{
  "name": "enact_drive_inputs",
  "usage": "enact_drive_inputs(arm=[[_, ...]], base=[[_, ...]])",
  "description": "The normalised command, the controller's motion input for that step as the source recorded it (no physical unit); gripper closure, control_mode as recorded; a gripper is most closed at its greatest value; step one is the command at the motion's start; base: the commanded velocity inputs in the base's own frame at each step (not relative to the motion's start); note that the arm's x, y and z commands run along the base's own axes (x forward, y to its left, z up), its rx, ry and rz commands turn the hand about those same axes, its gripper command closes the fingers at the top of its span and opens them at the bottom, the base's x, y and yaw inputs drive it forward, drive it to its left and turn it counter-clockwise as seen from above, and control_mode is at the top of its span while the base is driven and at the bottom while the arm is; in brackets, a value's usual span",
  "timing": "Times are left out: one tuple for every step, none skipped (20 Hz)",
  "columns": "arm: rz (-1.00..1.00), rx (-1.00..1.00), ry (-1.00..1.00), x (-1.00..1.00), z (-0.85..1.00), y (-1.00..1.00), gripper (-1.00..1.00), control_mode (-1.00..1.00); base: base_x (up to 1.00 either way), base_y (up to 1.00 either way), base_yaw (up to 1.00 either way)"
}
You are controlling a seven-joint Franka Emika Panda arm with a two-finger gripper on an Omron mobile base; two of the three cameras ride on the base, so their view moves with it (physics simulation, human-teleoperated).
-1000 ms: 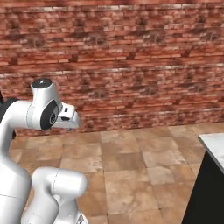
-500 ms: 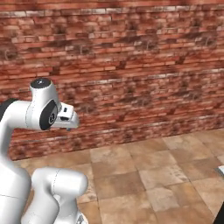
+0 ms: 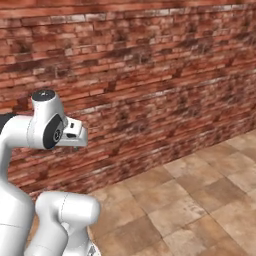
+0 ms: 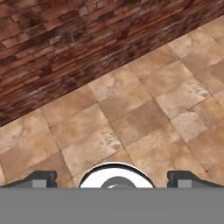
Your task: Four empty soda cans are scattered around the kitchen. Gather all the cans and cluster them next to the stove for recycling.
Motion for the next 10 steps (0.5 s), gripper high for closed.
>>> enact_drive_inputs(arm=[[0.0, 0.0, 0.0, 0.0, 0.0, 0.0, -1.0, 1.0], [0.0, 0.0, 0.0, 0.0, 0.0, 0.0, -1.0, 1.0], [0.0, 0.0, 0.0, 0.0, 0.0, 0.0, -1.0, 1.0], [0.0, 0.0, 0.0, 0.0, 0.0, 0.0, -1.0, 1.0], [0.0, 0.0, 0.0, 0.0, 0.0, 0.0, -1.0, 1.0], [0.0, 0.0, 0.0, 0.0, 0.0, 0.0, -1.0, 1.0], [0.0, 0.0, 0.0, 0.0, 0.0, 0.0, -1.0, 1.0], [0.0, 0.0, 0.0, 0.0, 0.0, 0.0, -1.0, 1.0], [0.0, 0.0, 0.0, 0.0, 0.0, 0.0, -1.0, 1.0], [0.0, 0.0, 0.0, 0.0, 0.0, 0.0, -1.0, 1.0]], base=[[1.0, 0.89, -0.59], [1.0, 0.89, -0.59], [1.0, 0.89, -0.58], [1.0, 0.89, -0.58], [1.0, 0.89, -0.58], [1.0, 0.85, -0.62], [0.92, 0.79, -0.66], [0.87, 0.76, -0.68], [0.73, 0.61, -0.71], [0.68, 0.53, -0.72]])
